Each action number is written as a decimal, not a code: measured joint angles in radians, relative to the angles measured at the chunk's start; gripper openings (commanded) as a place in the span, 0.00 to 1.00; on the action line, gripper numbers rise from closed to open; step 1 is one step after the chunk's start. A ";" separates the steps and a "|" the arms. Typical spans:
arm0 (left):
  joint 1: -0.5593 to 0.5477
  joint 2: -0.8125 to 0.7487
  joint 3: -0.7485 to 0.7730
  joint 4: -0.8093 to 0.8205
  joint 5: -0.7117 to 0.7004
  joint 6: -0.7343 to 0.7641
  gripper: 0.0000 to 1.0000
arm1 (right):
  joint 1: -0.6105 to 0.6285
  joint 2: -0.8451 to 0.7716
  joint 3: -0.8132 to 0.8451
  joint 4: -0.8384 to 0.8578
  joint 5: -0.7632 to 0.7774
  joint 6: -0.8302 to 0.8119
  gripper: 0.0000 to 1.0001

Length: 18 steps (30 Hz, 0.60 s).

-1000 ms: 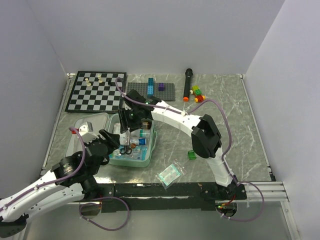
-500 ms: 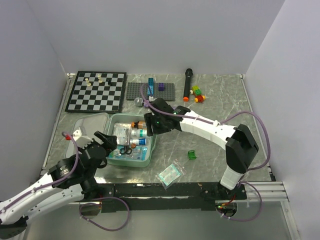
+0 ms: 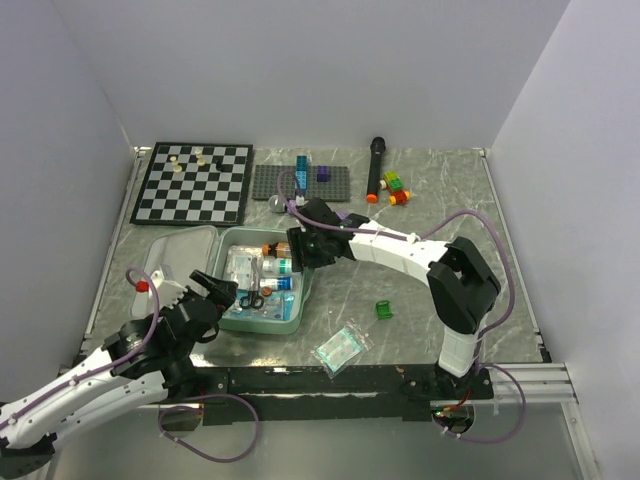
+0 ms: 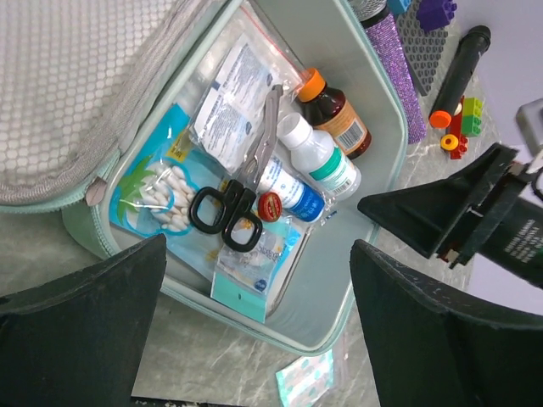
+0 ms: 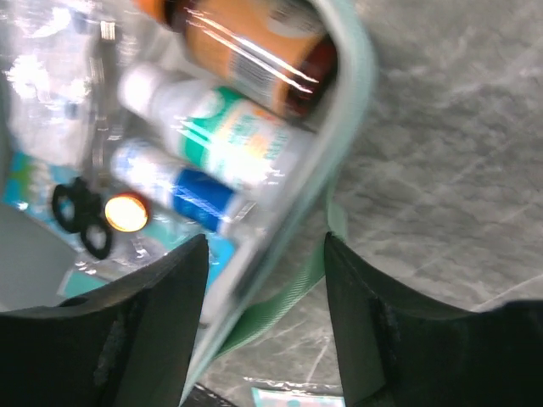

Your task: Organize the medicine kit

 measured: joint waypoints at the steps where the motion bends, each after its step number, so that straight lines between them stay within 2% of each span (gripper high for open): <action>1: 0.000 0.000 -0.003 0.000 0.001 -0.007 0.93 | -0.012 0.002 -0.019 0.010 -0.008 0.003 0.52; 5: 0.000 0.000 -0.025 0.010 0.007 -0.021 0.93 | -0.077 -0.009 -0.091 0.082 -0.095 0.033 0.43; 9: 0.000 0.006 -0.030 0.022 0.004 -0.021 0.93 | -0.140 -0.047 -0.140 0.109 -0.121 0.036 0.40; 15: 0.001 0.034 -0.026 0.027 -0.011 -0.020 0.95 | -0.214 -0.100 -0.200 0.119 -0.114 0.021 0.41; 18: 0.001 0.029 -0.035 0.055 -0.003 -0.021 0.96 | -0.248 -0.133 -0.244 0.133 -0.113 0.019 0.46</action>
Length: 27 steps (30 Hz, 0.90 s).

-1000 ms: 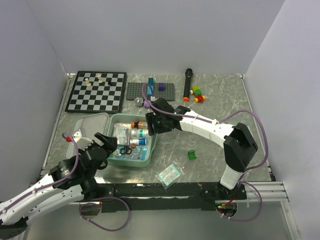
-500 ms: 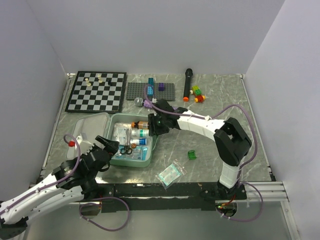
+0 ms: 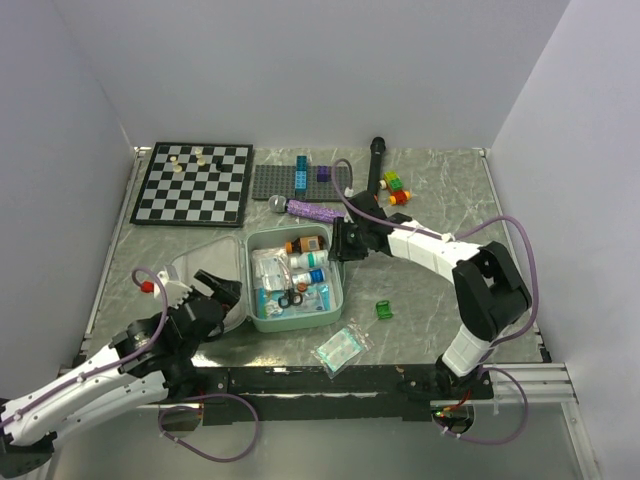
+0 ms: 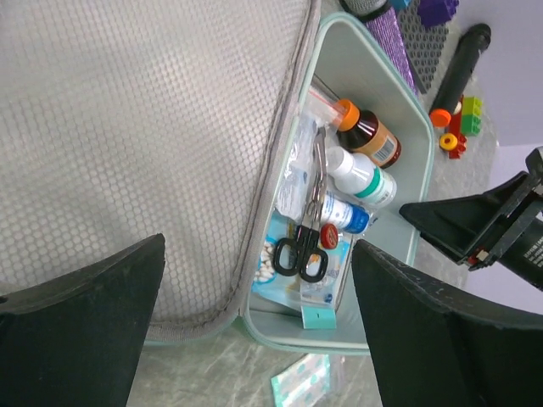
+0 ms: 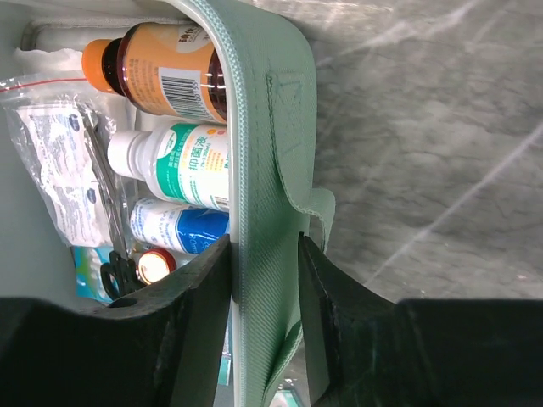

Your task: Organize the medicine kit

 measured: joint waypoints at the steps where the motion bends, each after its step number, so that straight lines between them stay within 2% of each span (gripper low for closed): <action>1: 0.000 -0.005 -0.011 0.018 0.011 0.000 0.97 | -0.006 -0.006 -0.009 0.003 -0.002 0.001 0.47; 3: 0.000 -0.012 -0.032 0.041 0.034 0.002 0.99 | -0.013 -0.013 -0.019 0.007 -0.007 0.001 0.49; 5: 0.000 -0.019 -0.050 0.071 0.071 0.023 0.96 | -0.014 -0.013 -0.021 0.008 -0.011 0.000 0.50; 9: 0.000 -0.005 -0.047 0.158 0.158 0.126 0.96 | -0.014 -0.013 -0.021 0.003 -0.014 -0.005 0.51; 15: 0.002 0.153 0.056 0.169 0.327 0.259 0.96 | -0.014 -0.013 -0.023 0.002 -0.021 -0.008 0.52; 18: 0.004 0.171 0.063 0.167 0.419 0.284 0.96 | -0.015 -0.013 -0.026 0.001 -0.030 -0.006 0.52; 21: 0.004 0.109 0.037 0.170 0.490 0.279 0.96 | -0.015 -0.013 -0.036 0.003 -0.039 -0.004 0.52; 27: 0.003 -0.158 -0.034 0.103 0.590 0.222 0.96 | -0.015 -0.013 -0.057 0.010 -0.051 -0.003 0.51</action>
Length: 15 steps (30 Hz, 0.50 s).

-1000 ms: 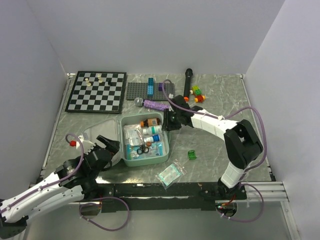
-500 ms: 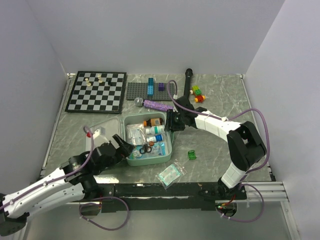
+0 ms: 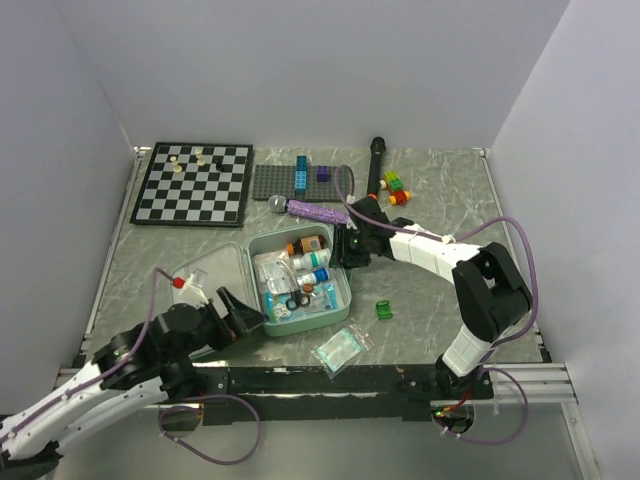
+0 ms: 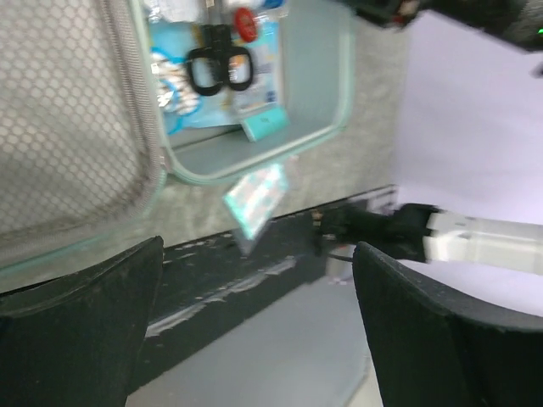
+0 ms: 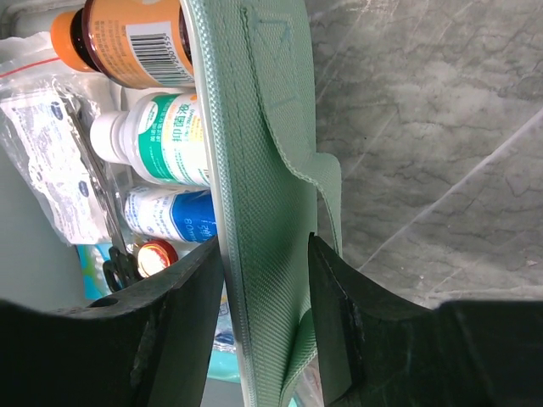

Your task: Organize the medicine kit

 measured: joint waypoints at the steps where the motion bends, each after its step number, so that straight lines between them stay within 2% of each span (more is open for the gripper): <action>1: 0.000 -0.042 0.000 -0.011 0.002 -0.008 0.96 | 0.000 0.000 -0.001 0.000 -0.001 0.000 0.50; 5: 0.000 -0.105 0.001 -0.034 0.011 -0.010 0.96 | -0.001 0.000 -0.011 0.018 -0.008 0.008 0.47; 10: 0.000 0.034 -0.013 -0.013 0.074 0.007 0.96 | -0.006 0.000 -0.033 0.041 -0.018 0.027 0.45; 15: 0.000 0.150 -0.057 -0.004 0.092 0.006 0.96 | -0.006 -0.015 -0.047 0.055 -0.021 0.037 0.35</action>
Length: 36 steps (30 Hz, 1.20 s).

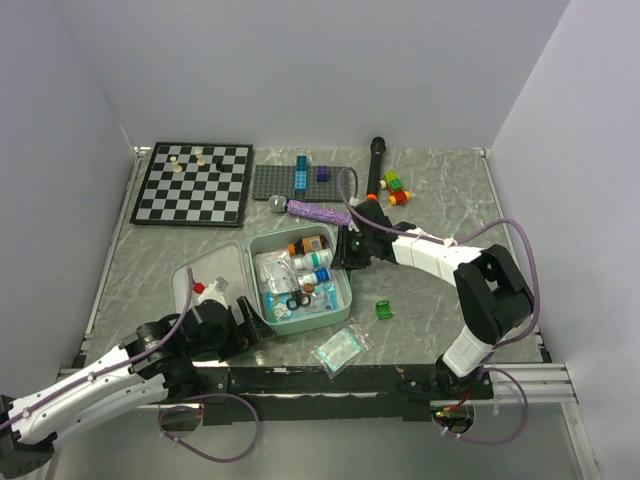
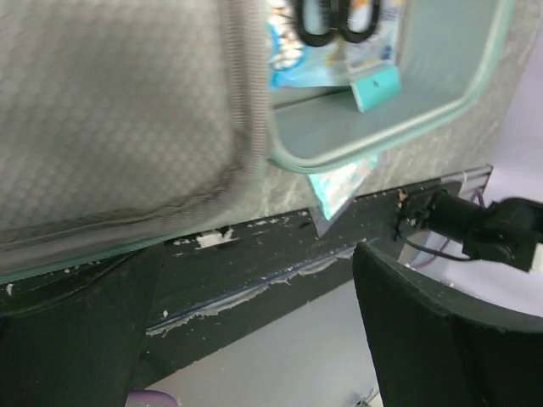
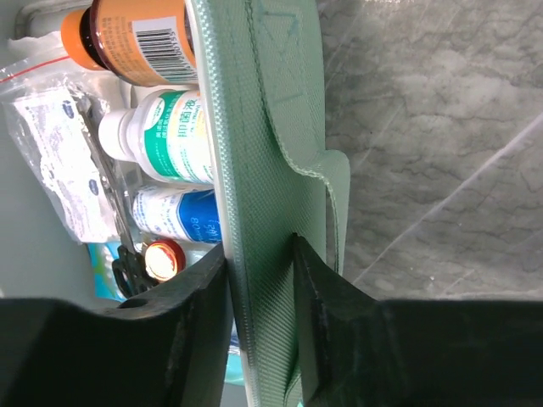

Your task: Organize the medicine kit

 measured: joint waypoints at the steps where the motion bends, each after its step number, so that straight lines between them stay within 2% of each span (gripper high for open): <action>1: 0.000 0.003 -0.006 0.000 -0.003 -0.004 0.96 | 0.000 -0.004 -0.004 0.002 -0.002 0.000 0.34; 11: 0.000 0.055 -0.029 -0.024 -0.133 -0.119 0.96 | -0.033 -0.072 -0.084 0.028 0.004 0.005 0.31; 17: 0.000 -0.031 -0.041 -0.039 -0.282 -0.198 0.96 | -0.050 -0.126 -0.138 0.035 0.016 0.018 0.31; 23: -0.001 -0.109 -0.137 0.061 -0.383 -0.261 0.96 | -0.055 -0.177 -0.193 0.054 0.020 0.040 0.32; 31: -0.001 -0.075 -0.177 0.164 -0.445 -0.301 0.96 | -0.061 -0.224 -0.229 0.044 0.014 0.060 0.44; 36: -0.001 -0.118 -0.216 0.209 -0.505 -0.343 0.96 | -0.061 -0.247 -0.233 0.034 -0.014 0.060 0.50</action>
